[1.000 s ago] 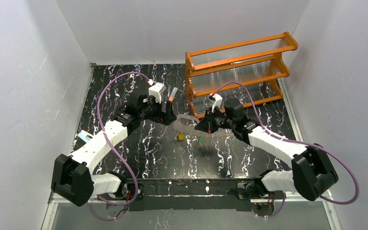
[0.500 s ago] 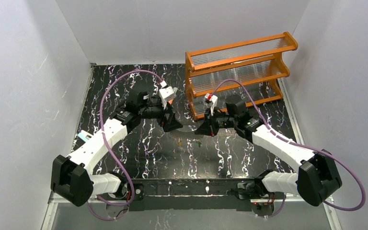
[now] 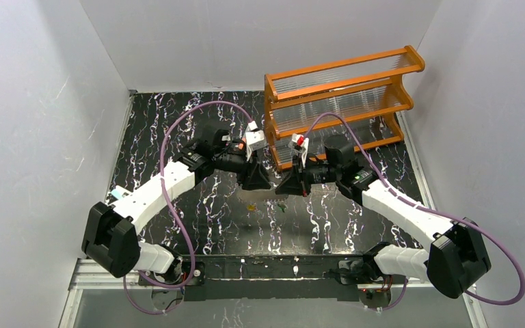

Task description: Remove the keys from the keyring

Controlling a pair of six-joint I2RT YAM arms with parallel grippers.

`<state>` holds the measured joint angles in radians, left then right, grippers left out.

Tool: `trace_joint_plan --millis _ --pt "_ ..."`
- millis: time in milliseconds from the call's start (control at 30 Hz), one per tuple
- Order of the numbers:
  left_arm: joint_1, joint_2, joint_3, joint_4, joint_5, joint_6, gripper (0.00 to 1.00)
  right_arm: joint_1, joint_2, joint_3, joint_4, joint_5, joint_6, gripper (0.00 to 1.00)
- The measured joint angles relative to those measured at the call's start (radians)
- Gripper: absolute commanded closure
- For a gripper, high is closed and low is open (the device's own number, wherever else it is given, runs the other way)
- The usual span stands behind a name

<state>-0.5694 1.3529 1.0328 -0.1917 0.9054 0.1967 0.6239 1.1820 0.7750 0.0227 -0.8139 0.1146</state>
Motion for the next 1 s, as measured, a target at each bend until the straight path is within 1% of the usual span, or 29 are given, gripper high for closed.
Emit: trace_joint_plan --millis 167,233,267,300,367,467,533,567,700,833,1000 --pt "-0.014 0.014 0.009 -0.031 0.037 0.009 0.98 0.001 0.0 -0.011 0.026 -0.012 -0.018 0.99" --pt "-0.018 0.014 0.009 -0.042 0.057 0.02 1.0 0.001 0.0 -0.025 0.042 -0.02 -0.025 0.97" --pt "-0.02 0.014 0.009 -0.051 0.07 0.028 1.0 0.0 -0.001 -0.032 0.051 -0.021 -0.033 0.93" --pt "-0.02 0.012 0.009 -0.058 0.076 0.028 1.0 0.0 -0.002 -0.038 0.06 -0.027 -0.039 0.79" --pt "-0.023 0.003 0.009 -0.071 0.078 0.034 1.0 0.002 -0.014 -0.048 0.072 -0.022 -0.045 0.63" --pt "-0.025 -0.03 0.009 -0.082 0.053 0.043 1.0 0.005 -0.058 -0.063 0.083 0.029 -0.044 0.28" --pt "-0.023 -0.056 0.009 -0.089 0.029 0.05 1.0 0.005 -0.109 -0.082 0.087 0.08 -0.041 0.13" --pt "-0.023 -0.065 0.01 -0.094 0.02 0.054 1.0 0.005 -0.139 -0.095 0.092 0.11 -0.042 0.09" --pt "-0.022 -0.093 0.026 -0.139 -0.028 0.073 1.0 0.006 -0.252 -0.156 0.118 0.239 -0.045 0.02" --pt "-0.022 -0.098 0.066 -0.184 -0.064 0.085 1.0 0.006 -0.322 -0.222 0.156 0.322 -0.048 0.01" --pt "-0.022 -0.123 0.095 -0.213 -0.105 0.082 1.0 0.006 -0.364 -0.348 0.27 0.347 -0.047 0.03"
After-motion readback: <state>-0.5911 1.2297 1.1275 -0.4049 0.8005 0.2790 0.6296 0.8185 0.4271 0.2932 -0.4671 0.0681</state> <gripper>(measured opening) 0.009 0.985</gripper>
